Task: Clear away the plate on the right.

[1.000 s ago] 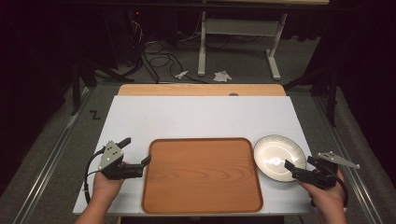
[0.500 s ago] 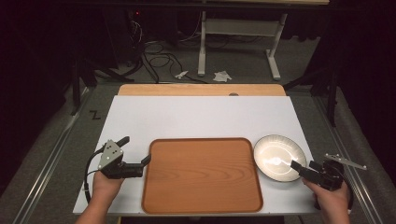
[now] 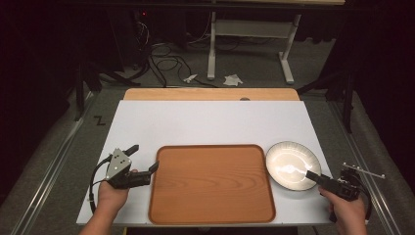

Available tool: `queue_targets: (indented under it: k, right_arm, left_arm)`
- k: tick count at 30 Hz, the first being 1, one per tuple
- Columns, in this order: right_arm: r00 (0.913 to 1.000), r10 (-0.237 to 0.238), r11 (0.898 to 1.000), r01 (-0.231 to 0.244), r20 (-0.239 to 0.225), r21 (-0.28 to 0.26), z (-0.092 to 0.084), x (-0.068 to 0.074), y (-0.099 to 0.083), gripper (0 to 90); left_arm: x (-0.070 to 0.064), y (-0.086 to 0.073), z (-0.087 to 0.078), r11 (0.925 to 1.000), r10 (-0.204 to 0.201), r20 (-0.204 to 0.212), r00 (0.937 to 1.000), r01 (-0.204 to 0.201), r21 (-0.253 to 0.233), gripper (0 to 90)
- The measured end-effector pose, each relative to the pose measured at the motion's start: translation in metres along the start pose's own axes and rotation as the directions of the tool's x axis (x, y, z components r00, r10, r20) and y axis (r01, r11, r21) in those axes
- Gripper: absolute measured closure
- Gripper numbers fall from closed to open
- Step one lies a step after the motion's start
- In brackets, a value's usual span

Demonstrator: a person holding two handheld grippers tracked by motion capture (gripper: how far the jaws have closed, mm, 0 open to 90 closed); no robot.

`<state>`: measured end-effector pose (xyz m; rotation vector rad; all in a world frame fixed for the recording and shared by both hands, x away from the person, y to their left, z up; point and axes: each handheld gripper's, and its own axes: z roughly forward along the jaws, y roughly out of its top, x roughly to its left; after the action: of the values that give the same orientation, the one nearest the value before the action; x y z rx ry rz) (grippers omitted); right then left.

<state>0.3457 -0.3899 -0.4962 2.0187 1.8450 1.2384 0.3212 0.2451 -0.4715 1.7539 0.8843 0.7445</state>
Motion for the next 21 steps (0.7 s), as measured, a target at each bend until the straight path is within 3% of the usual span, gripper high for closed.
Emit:
queue_targets:
  k: [2, 6, 9, 10, 11, 14, 21]
  right_arm:
    - [0.9998, 0.02, 1.0, -0.02, -0.002, 0.016, 0.002, -0.002, -0.001, 42.8]
    - [0.9981, 0.051, 0.999, -0.051, -0.034, 0.015, 0.002, -0.007, -0.001, 45.1]
    - [0.9971, 0.06, 0.998, -0.06, -0.047, 0.014, 0.003, -0.008, -0.001, 45.4]
    - [0.9933, 0.099, 0.995, -0.099, -0.059, 0.004, 0.003, -0.01, -0.002, 48.1]
    - [0.9933, 0.099, 0.995, -0.099, -0.059, 0.004, 0.003, -0.01, -0.002, 48.1]
    - [0.9835, 0.162, 0.987, -0.163, -0.081, -0.002, 0.003, -0.015, -0.003, 50.6]
    - [0.9864, 0.141, 0.99, -0.14, -0.085, 0.012, 0.004, -0.014, -0.002, 54.0]
  left_arm:
    - [-0.001, -0.001, 0.001, 1.0, 0.003, 0.006, 1.0, -0.003, -0.003, 13.4]
    - [0.0, -0.001, 0.001, 1.0, -0.004, 0.012, 0.9999, 0.004, -0.008, 15.2]
    - [-0.001, -0.002, 0.001, 0.9999, 0.012, 0.013, 0.9998, -0.012, -0.009, 16.3]
    - [-0.002, -0.002, 0.001, 0.9998, 0.016, 0.022, 0.9996, -0.016, -0.011, 16.0]
    - [-0.002, -0.002, 0.001, 0.9998, 0.016, 0.022, 0.9996, -0.016, -0.011, 16.1]
    - [-0.002, -0.002, 0.0, 0.9996, 0.02, 0.022, 0.9996, -0.02, -0.02, 16.1]
    - [-0.003, -0.002, 0.0, 0.9994, 0.03, 0.023, 0.9993, -0.03, -0.02, 16.1]
